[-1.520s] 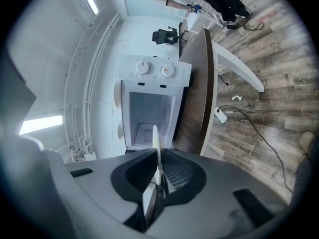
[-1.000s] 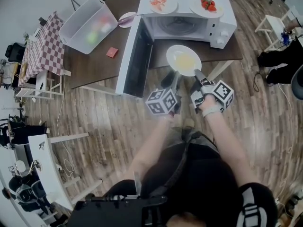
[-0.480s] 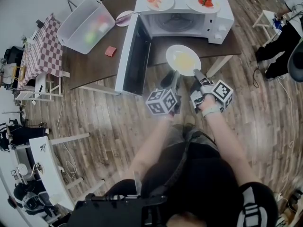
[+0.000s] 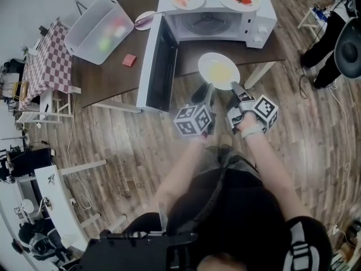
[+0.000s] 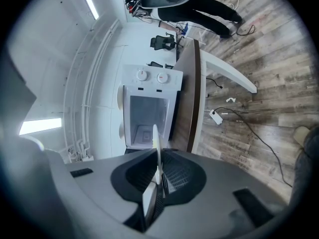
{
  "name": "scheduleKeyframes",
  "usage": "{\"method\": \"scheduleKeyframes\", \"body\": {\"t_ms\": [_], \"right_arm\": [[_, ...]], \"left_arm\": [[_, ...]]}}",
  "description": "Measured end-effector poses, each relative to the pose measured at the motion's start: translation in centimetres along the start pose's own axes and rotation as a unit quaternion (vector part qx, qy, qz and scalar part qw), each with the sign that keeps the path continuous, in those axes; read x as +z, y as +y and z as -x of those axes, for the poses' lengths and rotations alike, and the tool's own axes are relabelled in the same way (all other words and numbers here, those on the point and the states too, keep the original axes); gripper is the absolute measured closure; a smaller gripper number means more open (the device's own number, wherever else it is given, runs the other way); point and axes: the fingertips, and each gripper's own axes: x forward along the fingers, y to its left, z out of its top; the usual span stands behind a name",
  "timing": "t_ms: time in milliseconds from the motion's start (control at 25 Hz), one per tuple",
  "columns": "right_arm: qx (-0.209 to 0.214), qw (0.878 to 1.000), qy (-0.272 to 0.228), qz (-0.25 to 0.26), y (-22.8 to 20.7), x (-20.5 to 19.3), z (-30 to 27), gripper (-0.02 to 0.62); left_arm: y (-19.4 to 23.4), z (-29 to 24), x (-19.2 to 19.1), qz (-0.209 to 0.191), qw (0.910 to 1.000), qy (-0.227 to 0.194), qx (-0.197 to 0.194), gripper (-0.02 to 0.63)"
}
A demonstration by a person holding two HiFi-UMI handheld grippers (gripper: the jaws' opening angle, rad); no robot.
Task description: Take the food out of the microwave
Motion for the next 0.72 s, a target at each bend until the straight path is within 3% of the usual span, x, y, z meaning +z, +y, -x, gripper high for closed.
{"method": "scheduleKeyframes", "body": {"t_ms": [720], "right_arm": [[-0.001, 1.0, -0.011, -0.013, -0.3, -1.6, 0.8, 0.563]], "left_arm": [[0.5, 1.5, -0.4, -0.003, 0.9999, 0.007, -0.013, 0.505]]}}
